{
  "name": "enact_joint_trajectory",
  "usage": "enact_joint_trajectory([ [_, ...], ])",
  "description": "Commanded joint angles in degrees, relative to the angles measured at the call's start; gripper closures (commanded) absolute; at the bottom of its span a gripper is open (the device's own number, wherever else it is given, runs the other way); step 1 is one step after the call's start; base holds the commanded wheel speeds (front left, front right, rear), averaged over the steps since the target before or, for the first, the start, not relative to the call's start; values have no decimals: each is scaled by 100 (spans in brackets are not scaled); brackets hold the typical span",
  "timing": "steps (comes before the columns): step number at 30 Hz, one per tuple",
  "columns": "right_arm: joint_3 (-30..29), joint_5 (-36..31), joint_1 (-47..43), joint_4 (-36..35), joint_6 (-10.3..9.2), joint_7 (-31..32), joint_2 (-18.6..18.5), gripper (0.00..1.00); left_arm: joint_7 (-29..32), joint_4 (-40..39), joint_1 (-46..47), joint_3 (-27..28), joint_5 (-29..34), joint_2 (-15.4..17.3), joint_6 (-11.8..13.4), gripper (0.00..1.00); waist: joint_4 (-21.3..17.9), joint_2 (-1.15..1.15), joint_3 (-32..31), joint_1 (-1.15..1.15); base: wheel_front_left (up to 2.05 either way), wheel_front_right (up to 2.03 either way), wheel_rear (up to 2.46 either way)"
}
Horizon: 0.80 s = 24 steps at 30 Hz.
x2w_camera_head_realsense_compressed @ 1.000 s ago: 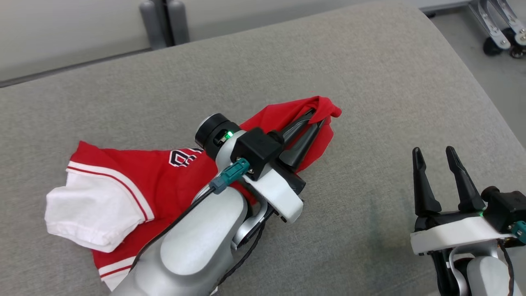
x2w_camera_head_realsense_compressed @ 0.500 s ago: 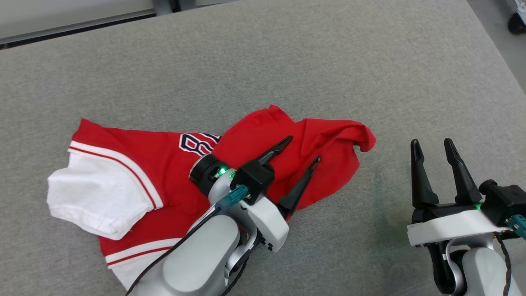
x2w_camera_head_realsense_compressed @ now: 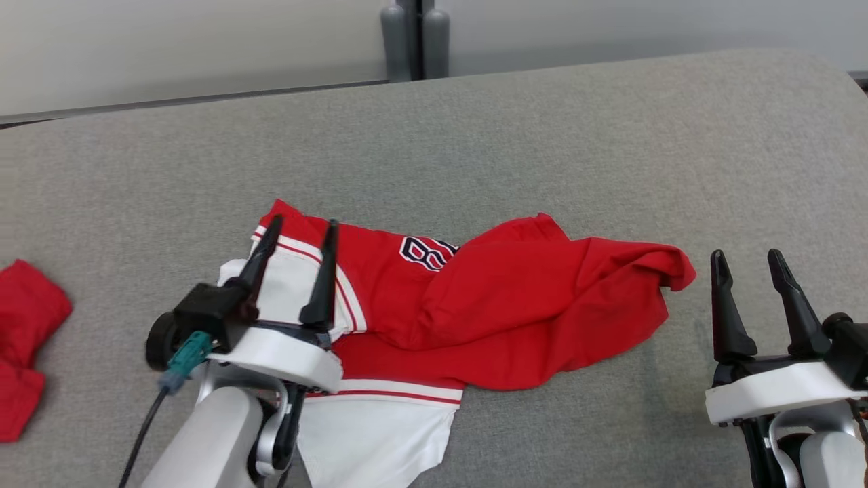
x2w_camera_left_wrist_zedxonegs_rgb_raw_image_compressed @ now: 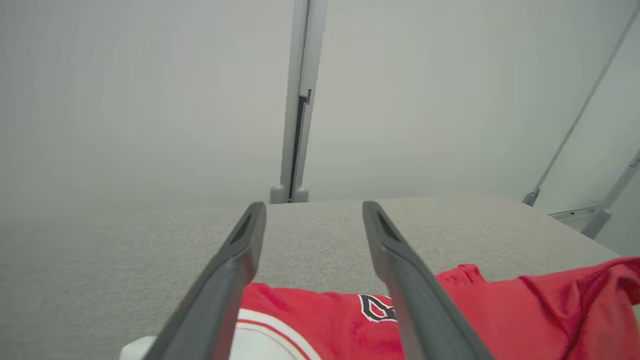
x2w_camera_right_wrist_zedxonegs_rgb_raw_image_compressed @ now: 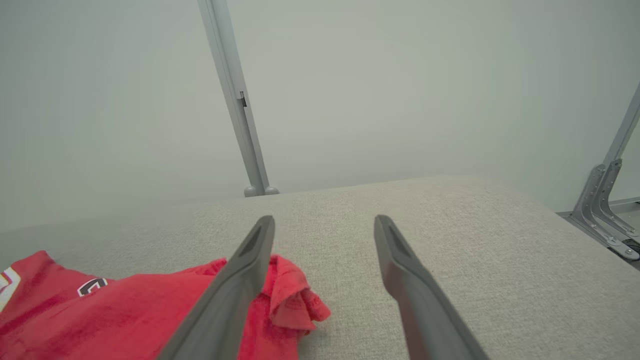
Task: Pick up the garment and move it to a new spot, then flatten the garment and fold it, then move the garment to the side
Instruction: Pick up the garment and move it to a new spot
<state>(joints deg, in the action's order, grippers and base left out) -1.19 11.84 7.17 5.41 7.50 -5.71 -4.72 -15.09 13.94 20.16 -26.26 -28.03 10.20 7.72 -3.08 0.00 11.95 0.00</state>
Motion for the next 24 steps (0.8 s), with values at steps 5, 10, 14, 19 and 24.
enact_joint_trajectory([
  [5, -72, -52, -246, -192, -2, 194, -62, 0, -8, -210, -538, 815, 92, 185, -5, 0, 421, 0, -398, 0, 0, 0, 0],
  [10, -73, -59, -460, -347, -2, 374, -53, 0, -6, -229, -974, 1306, 167, 346, -156, 0, 534, 0, -634, 0, 0, 0, 0],
  [14, -58, -23, -640, -388, -2, 466, -77, 0, -6, -175, -1230, 1411, 297, 406, -269, 0, 559, 0, -826, 0, 0, 0, 0],
  [19, -67, 13, -871, -420, -2, 566, -81, 0, -6, -107, -1466, 1338, 436, 402, -349, 0, 576, 0, -1092, 0, 0, 0, 0],
  [24, -108, 13, -1086, -501, -2, 657, -67, 0, -6, -50, -1635, 1301, 454, 410, -404, 0, 600, 0, -1266, 0, 0, 0, 0],
])
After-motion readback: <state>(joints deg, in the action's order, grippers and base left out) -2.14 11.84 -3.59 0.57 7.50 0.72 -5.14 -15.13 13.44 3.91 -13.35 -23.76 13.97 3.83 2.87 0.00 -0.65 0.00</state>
